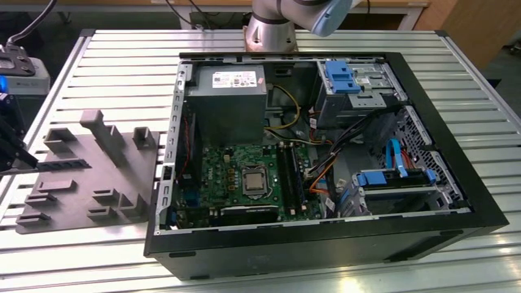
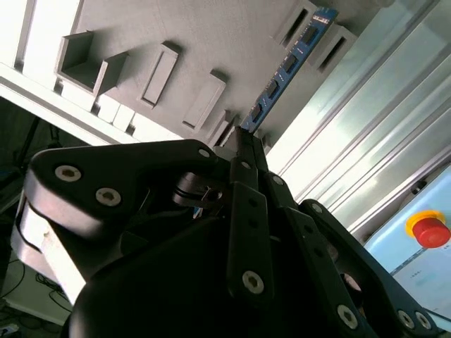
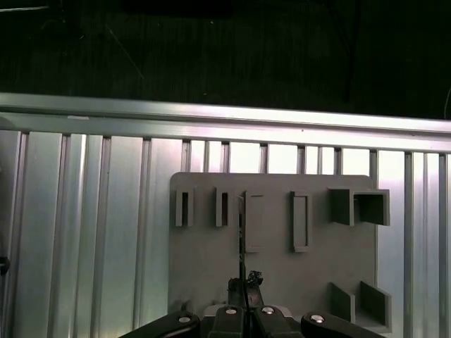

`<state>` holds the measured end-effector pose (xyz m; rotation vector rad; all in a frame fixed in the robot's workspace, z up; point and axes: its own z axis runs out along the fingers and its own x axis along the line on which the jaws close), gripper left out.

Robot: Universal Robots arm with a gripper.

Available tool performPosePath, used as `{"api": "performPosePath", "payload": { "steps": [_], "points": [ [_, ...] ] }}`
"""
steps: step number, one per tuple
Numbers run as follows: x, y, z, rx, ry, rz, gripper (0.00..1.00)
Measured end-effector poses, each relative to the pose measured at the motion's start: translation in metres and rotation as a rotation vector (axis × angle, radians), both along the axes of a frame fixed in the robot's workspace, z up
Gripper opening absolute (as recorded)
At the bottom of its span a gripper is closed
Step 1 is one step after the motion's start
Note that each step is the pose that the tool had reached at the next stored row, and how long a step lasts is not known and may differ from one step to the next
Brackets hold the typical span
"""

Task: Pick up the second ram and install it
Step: 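Pick up the second ram and move it above second insertion slot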

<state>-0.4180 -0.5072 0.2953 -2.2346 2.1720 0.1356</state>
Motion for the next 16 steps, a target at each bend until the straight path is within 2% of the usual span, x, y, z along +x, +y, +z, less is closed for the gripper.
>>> {"api": "performPosePath", "payload": {
  "steps": [16],
  "points": [
    [0.0000, 0.0000, 0.0048, 0.0010, 0.0001, 0.000, 0.12]
  ]
}}
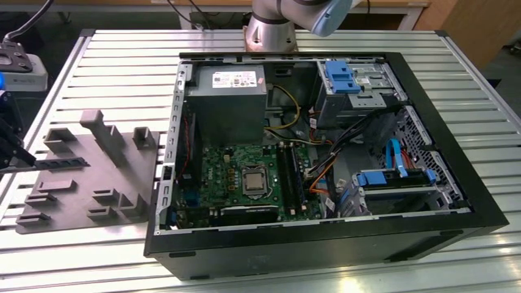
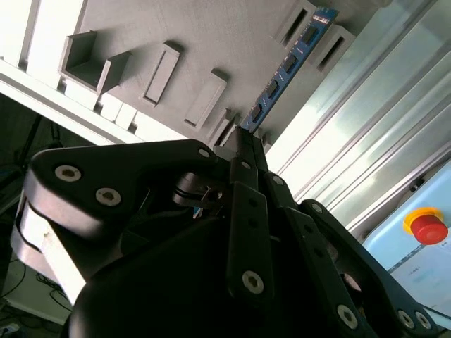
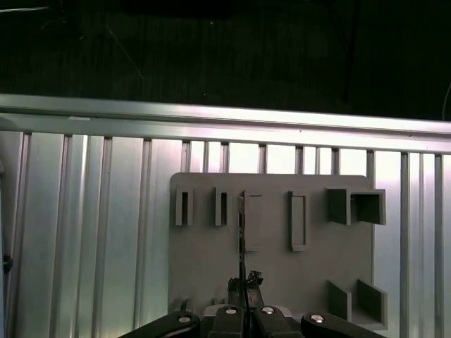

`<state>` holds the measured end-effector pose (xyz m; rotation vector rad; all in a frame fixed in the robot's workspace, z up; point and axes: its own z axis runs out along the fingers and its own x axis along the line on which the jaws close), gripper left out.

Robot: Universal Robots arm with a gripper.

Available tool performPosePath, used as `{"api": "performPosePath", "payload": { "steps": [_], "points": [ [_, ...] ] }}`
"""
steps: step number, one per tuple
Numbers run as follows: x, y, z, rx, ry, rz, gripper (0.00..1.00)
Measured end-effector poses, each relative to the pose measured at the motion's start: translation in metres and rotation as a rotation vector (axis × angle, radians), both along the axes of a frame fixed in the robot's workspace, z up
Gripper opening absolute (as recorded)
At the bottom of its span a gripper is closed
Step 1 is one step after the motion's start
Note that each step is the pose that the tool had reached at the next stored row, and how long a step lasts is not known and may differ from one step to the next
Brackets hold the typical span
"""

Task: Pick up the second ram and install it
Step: 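Pick up the second ram and move it above second insertion slot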

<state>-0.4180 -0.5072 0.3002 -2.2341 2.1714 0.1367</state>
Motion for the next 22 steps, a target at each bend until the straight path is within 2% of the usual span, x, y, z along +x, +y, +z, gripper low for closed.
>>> {"api": "performPosePath", "payload": {
  "steps": [22],
  "points": [
    [0.0001, 0.0000, 0.0072, 0.0052, -0.0001, 0.000, 0.12]
  ]
}}
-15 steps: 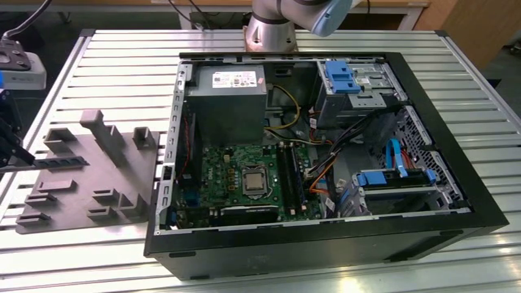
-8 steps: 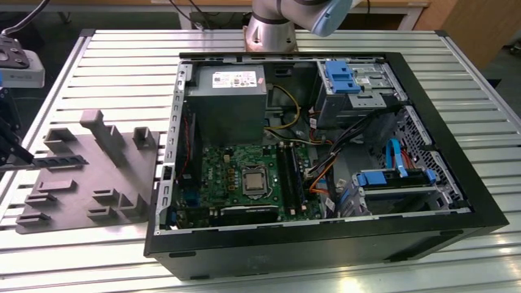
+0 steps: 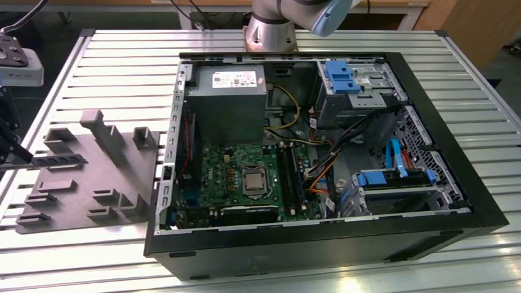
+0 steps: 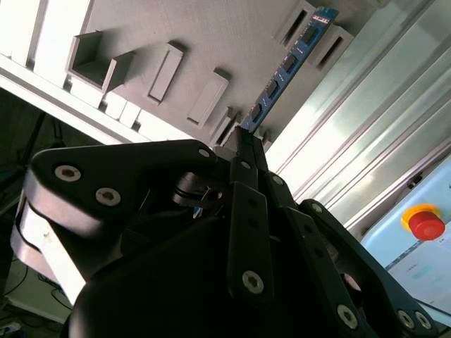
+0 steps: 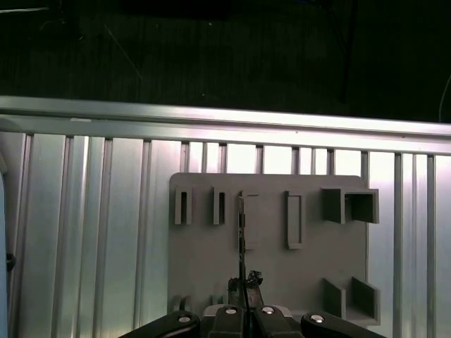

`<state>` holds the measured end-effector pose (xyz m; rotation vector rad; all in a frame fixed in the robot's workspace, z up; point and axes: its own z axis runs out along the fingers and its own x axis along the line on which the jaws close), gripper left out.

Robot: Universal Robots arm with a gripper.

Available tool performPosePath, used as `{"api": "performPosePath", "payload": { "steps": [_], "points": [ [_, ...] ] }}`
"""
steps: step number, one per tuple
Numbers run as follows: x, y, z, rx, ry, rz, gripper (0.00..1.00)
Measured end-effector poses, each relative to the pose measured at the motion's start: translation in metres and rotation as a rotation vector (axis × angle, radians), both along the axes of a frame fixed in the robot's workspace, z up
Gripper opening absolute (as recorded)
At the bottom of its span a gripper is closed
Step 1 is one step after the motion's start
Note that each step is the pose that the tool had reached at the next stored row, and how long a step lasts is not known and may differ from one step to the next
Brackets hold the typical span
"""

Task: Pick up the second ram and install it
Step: 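Pick up the second ram and move it above second insertion slot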

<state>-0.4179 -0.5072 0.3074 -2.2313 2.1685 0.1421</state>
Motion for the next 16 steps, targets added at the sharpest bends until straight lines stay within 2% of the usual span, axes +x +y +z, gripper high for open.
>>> {"api": "performPosePath", "payload": {
  "steps": [16],
  "points": [
    [0.0000, 0.0000, 0.0030, 0.0016, 0.0001, 0.000, 0.12]
  ]
}}
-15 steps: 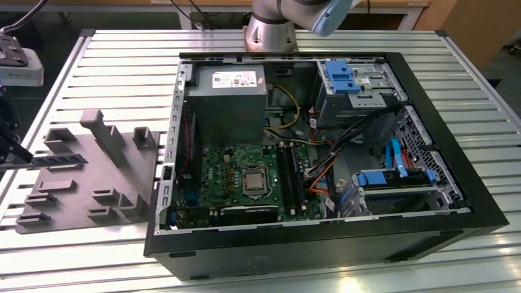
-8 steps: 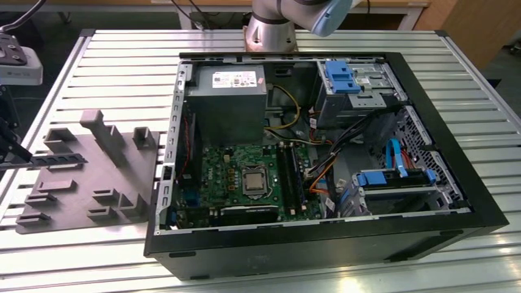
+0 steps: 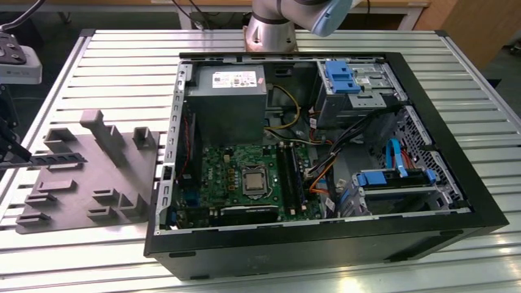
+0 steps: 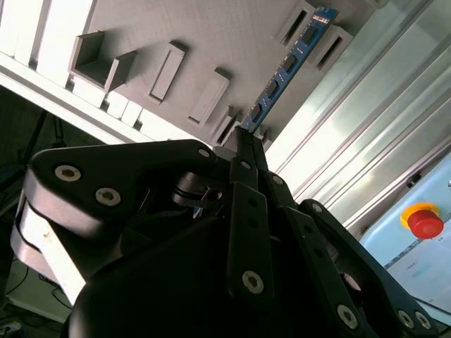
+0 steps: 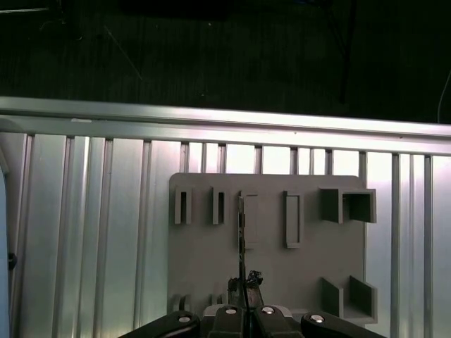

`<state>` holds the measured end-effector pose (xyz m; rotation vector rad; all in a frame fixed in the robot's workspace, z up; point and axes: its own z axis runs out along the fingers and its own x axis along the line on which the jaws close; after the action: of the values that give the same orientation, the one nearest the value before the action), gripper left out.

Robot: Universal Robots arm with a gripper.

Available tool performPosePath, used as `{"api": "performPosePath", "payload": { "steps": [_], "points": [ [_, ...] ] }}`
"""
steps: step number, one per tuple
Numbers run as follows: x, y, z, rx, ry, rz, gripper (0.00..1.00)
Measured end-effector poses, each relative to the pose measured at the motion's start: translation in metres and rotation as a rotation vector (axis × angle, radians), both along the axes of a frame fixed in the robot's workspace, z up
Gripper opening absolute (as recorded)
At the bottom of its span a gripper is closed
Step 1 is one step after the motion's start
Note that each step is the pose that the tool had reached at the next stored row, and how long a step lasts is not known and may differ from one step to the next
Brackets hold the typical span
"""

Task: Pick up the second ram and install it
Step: 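Pick up the second ram and move it above second insertion slot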

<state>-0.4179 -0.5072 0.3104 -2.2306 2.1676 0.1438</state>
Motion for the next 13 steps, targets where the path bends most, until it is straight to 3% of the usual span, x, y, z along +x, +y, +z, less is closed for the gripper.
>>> {"api": "performPosePath", "payload": {
  "steps": [13],
  "points": [
    [0.0000, 0.0000, 0.0037, 0.0037, -0.0001, 0.000, 0.12]
  ]
}}
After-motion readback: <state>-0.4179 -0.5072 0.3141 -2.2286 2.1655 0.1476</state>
